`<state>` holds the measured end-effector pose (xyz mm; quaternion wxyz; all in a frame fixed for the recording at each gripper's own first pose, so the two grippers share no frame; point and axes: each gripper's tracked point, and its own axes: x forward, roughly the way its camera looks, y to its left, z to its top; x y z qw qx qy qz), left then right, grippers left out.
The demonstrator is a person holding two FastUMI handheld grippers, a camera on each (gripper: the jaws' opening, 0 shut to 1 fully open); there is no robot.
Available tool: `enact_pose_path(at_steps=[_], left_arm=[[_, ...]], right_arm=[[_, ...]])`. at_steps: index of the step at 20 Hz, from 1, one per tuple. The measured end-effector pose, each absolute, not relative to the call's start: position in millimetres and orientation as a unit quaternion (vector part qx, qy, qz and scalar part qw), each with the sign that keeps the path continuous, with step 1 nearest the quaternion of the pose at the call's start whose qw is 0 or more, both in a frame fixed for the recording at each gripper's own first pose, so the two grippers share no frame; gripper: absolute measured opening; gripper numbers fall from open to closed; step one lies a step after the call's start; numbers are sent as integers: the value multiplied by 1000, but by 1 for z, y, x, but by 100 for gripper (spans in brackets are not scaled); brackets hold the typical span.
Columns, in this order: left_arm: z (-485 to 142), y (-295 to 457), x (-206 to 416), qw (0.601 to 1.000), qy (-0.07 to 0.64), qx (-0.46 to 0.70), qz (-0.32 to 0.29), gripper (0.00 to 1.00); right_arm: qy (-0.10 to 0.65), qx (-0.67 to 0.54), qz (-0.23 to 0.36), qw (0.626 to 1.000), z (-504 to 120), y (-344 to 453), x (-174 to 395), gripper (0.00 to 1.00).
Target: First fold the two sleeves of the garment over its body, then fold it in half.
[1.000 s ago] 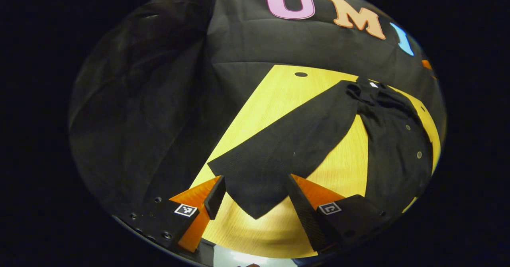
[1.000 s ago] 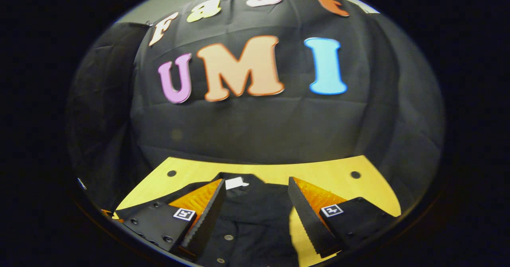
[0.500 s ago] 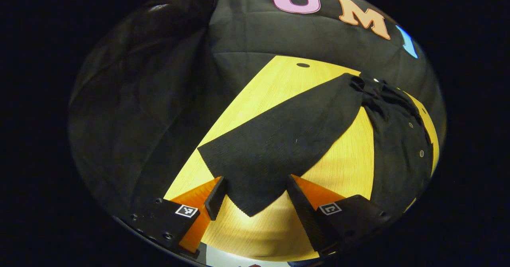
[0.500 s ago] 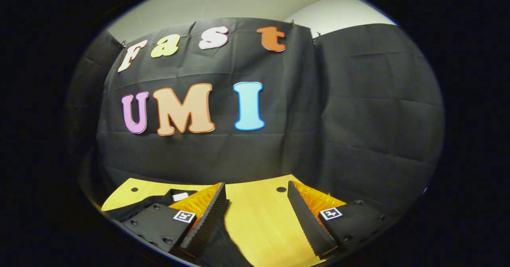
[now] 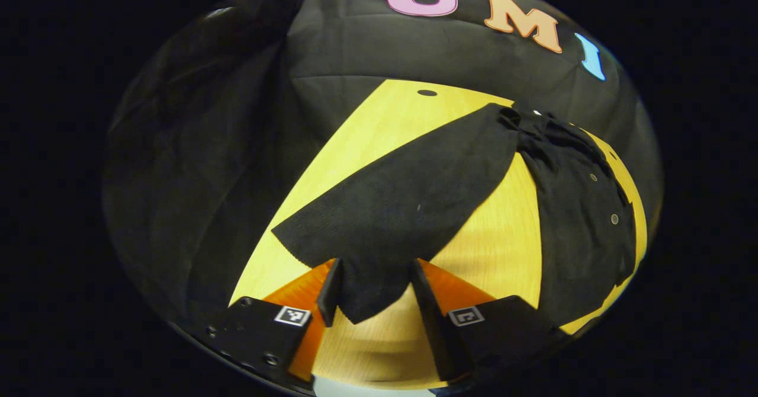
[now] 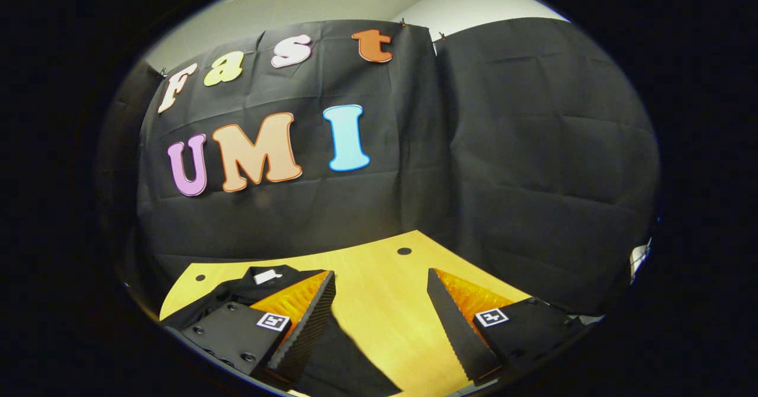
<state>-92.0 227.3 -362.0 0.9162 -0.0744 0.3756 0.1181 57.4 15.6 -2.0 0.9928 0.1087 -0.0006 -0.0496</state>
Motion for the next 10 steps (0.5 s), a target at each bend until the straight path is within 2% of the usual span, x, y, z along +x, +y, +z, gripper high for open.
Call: enact_pose_path(at_steps=[2,3,4,6,10], left_arm=[[-358,221,-89,918,376,-71,108,40],[-359,219,-87,918,376,-69,106,23],[-358,217,-87,919,376,-67,101,16],[-359,217,-87,918,379,-62,96,8],[-359,213,-85,915,393,-42,83,0]], right_arm=[[4,103,-38,994,-7,31,61,93],[8,99,-34,994,-9,38,61,97],[8,98,-30,995,-9,44,62,97],[4,101,-19,995,-8,60,65,98],[5,101,-5,995,-8,80,63,98]])
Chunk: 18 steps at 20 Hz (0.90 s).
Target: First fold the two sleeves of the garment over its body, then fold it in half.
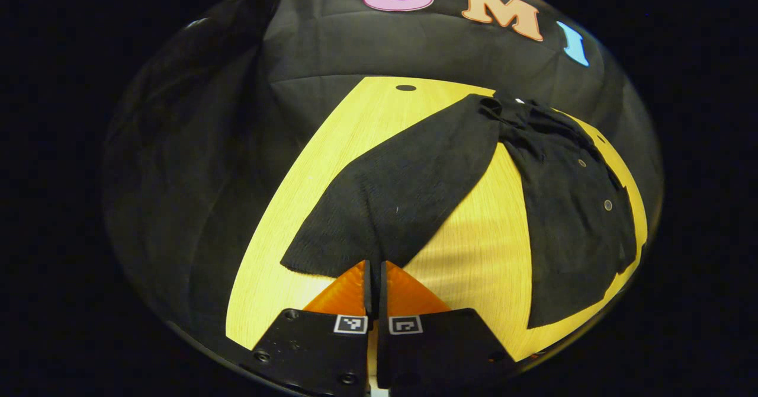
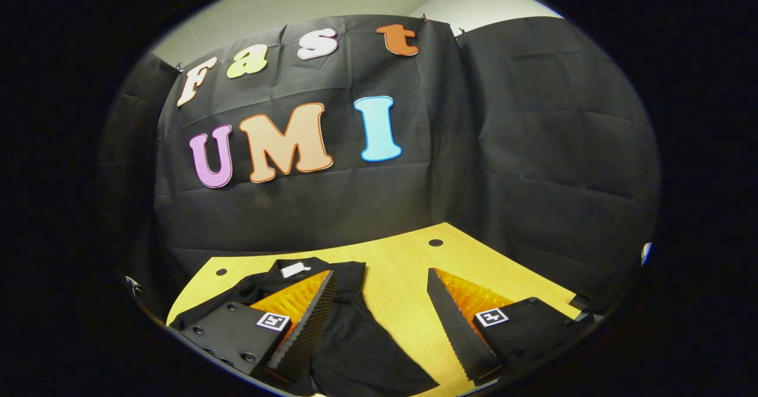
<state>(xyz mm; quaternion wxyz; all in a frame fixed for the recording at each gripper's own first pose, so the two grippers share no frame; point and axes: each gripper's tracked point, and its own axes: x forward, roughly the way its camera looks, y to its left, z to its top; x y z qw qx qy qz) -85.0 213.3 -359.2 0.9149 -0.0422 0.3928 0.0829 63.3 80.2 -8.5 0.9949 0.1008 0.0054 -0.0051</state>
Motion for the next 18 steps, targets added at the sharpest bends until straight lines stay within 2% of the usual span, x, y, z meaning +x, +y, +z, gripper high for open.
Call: enact_pose_path(at_steps=[7,12,18], left_arm=[[-334,205,-74,916,389,-66,73,0],[-257,178,-34,943,320,-62,63,0],[-177,100,35,966,248,-59,31,0]], right_arm=[[10,95,-9,995,-13,74,59,97],[26,102,13,994,-22,57,73,98],[48,116,54,991,-30,30,95,98]])
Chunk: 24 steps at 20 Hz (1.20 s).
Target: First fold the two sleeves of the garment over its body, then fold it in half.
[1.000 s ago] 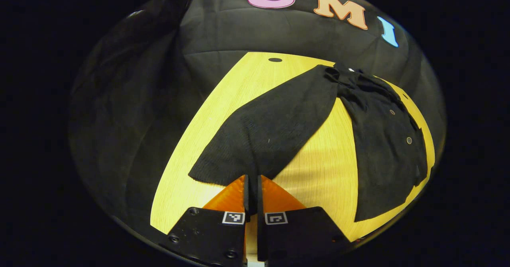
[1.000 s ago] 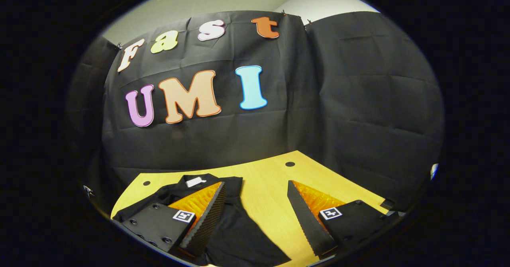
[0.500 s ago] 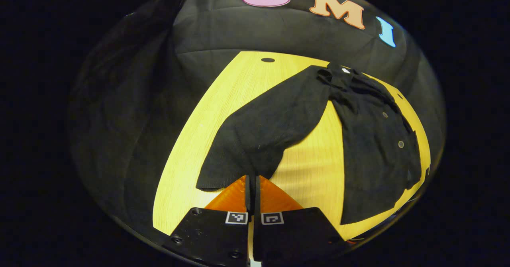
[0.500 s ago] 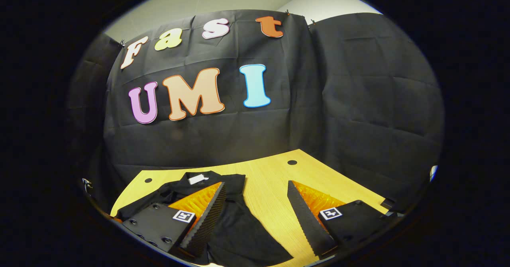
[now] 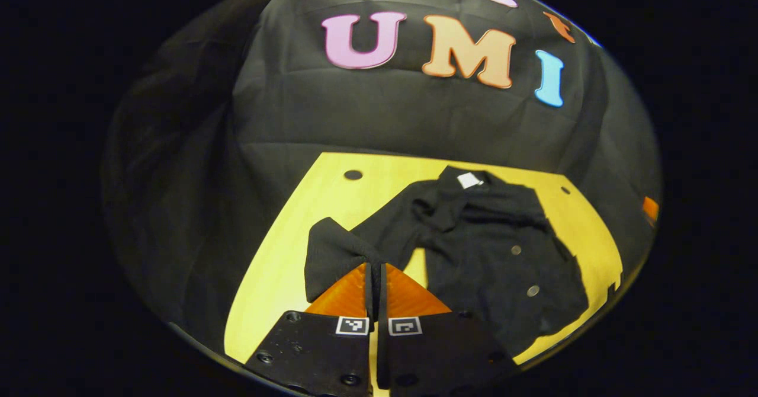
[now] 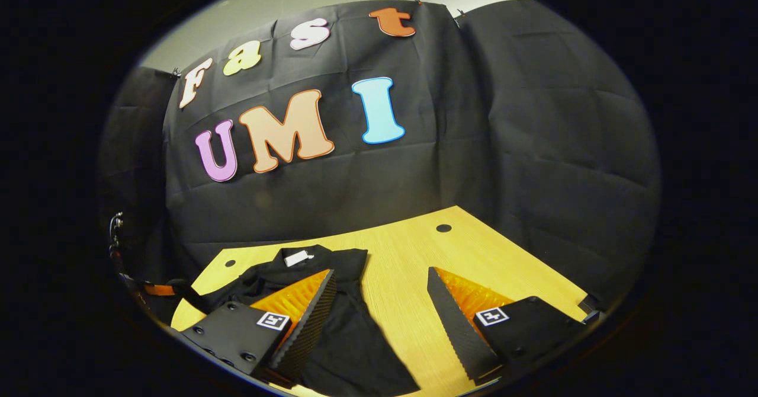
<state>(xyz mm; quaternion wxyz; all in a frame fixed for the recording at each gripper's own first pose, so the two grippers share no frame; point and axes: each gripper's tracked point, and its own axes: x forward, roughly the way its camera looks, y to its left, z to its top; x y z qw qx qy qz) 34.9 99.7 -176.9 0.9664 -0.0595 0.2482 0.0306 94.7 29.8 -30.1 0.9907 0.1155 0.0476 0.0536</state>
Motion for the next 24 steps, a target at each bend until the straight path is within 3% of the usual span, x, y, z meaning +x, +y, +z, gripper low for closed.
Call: enact_pose_path(at_steps=[11,18,19,20,24], left_arm=[[-112,-89,165,983,173,1,-63,0],[-139,-200,211,973,203,13,-113,0],[-144,-216,215,970,208,15,-123,0],[-150,-230,218,968,214,19,-130,0],[-175,-275,229,959,236,37,-152,0]], right_arm=[[74,112,105,985,-47,-4,136,98],[88,118,109,983,-51,-3,136,98],[93,121,110,982,-51,-3,136,93],[97,124,109,981,-51,-4,135,98],[107,136,109,979,-53,-3,135,98]])
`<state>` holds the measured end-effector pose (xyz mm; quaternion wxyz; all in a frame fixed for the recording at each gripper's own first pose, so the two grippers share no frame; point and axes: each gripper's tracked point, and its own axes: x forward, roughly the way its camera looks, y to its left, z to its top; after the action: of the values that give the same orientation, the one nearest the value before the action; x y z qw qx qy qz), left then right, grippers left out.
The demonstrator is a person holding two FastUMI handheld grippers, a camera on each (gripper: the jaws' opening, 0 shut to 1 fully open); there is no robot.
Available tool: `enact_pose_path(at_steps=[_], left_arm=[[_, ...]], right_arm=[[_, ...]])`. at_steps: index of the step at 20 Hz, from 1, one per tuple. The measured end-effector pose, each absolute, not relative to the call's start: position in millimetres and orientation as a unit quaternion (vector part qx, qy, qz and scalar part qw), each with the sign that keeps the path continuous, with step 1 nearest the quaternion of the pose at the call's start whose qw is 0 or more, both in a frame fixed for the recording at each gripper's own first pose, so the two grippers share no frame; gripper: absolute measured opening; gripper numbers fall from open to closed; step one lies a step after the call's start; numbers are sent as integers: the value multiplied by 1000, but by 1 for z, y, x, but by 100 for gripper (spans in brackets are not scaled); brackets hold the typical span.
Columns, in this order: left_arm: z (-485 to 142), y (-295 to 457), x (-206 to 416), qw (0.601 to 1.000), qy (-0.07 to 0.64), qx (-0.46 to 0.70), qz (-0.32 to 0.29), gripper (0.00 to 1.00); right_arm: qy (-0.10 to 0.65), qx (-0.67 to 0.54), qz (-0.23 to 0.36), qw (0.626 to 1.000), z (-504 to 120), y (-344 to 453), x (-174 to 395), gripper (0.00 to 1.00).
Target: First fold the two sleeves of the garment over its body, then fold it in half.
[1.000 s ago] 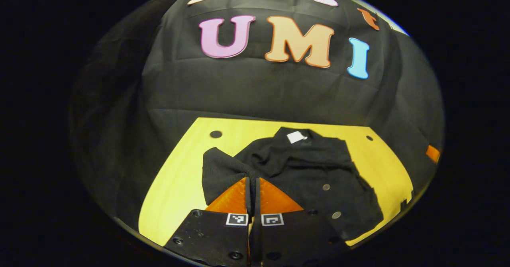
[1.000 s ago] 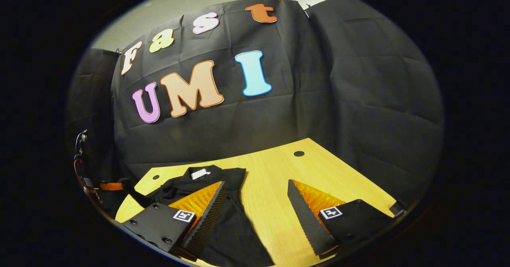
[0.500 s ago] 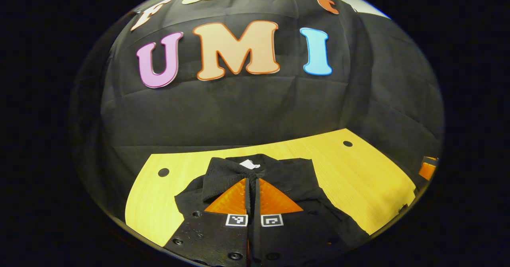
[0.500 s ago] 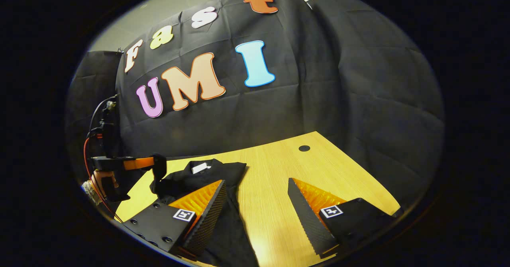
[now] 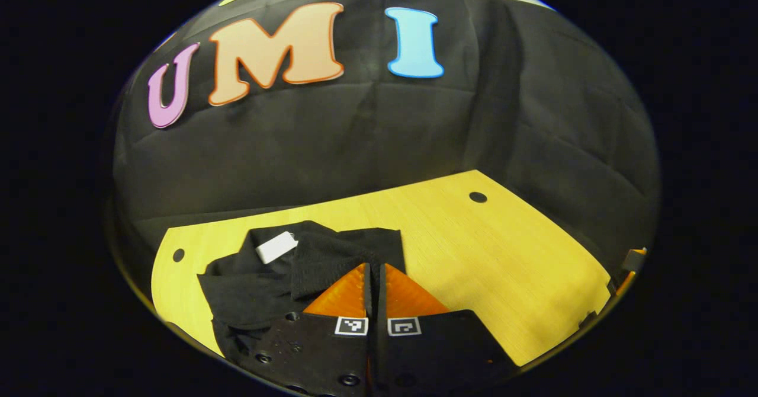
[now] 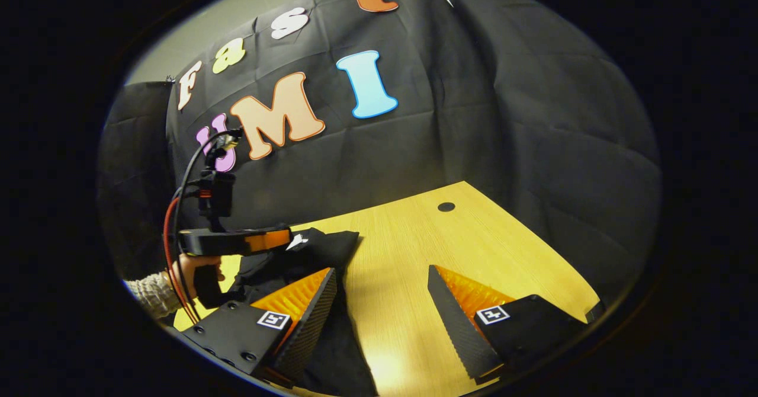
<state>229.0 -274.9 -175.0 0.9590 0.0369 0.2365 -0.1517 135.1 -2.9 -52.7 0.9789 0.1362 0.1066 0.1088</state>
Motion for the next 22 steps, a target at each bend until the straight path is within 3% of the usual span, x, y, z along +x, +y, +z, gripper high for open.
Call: enact_pose_path(at_steps=[8,11,13,16,19,22], left_arm=[[-194,-289,237,955,251,55,-146,1],[-180,-296,229,958,236,43,-156,9],[-162,-301,223,963,213,44,-161,20],[-133,-302,212,969,177,53,-166,62],[-104,-285,199,977,139,53,-150,94],[-74,-241,177,987,101,53,-111,95]], right_arm=[[128,141,115,975,-55,-1,133,98],[129,133,122,975,-55,-1,133,98],[132,127,130,974,-56,0,132,98],[129,119,146,974,-55,2,129,98],[133,105,163,972,-57,8,122,98],[132,88,180,971,-59,28,110,98]])
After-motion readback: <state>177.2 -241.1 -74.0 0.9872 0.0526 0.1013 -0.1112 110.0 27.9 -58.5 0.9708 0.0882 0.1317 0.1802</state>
